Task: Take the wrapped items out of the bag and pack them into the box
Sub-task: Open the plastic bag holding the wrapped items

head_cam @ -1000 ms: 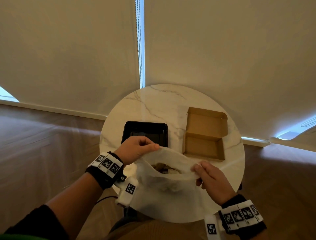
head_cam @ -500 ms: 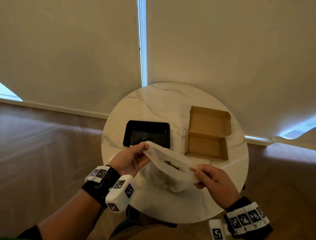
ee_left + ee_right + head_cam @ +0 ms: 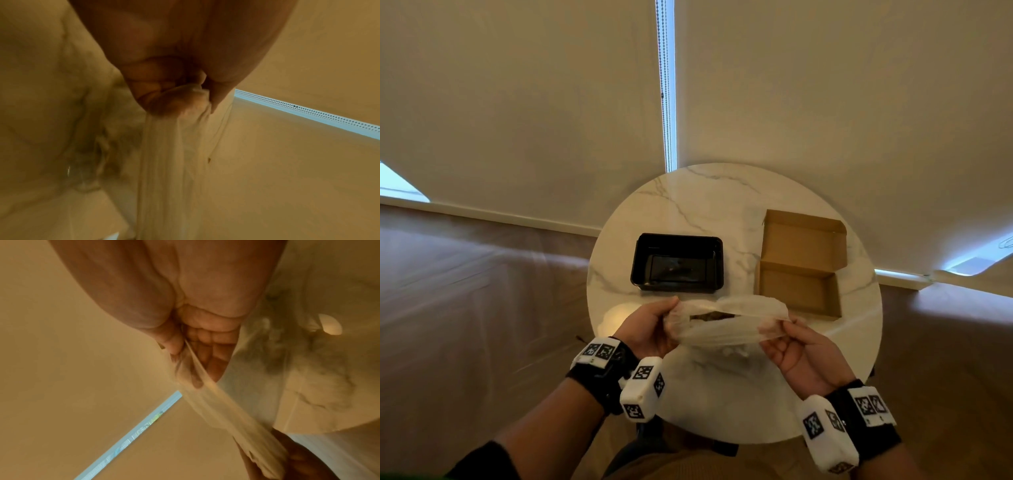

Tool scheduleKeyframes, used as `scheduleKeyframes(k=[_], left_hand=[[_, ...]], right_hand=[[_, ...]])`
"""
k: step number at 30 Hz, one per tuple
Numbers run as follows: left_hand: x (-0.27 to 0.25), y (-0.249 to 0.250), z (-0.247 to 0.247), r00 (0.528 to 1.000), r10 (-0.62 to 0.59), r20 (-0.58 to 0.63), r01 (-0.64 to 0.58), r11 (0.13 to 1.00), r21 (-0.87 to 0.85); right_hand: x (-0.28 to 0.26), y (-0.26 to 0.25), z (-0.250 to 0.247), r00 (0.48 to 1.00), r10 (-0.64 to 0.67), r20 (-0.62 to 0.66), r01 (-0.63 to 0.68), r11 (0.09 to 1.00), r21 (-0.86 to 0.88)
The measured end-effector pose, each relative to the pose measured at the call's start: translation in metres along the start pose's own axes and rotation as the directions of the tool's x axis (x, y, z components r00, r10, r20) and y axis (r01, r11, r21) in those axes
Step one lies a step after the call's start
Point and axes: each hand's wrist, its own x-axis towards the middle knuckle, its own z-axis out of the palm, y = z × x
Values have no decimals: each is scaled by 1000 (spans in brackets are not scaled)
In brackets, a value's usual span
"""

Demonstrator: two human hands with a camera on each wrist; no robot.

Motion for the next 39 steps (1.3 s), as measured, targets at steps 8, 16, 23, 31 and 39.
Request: scheduleKeyframes(k=[8,16,23,31,39], left_hand=[[5,5,2,993,51,-109,-50,999,6],[2,3,7,984,-4,-179,-1,1000,-29],[-11,4,4,999,44,30,-48,987,151],[-15,-20,-8,970,227,-91,-103,718,689],[-12,-2,8,791,590,165,-137,-92,986]], right_hand=[[6,26,5,996,87,-18,-88,955,-284],[3,19,-11,993,48,110,-51,998,32],[5,15,-17,998,30,54,-32,999,38],[10,15,-23,983,-151,105,184,759,-625],[13,13,-1,880,-403,251,258,-36,-965]])
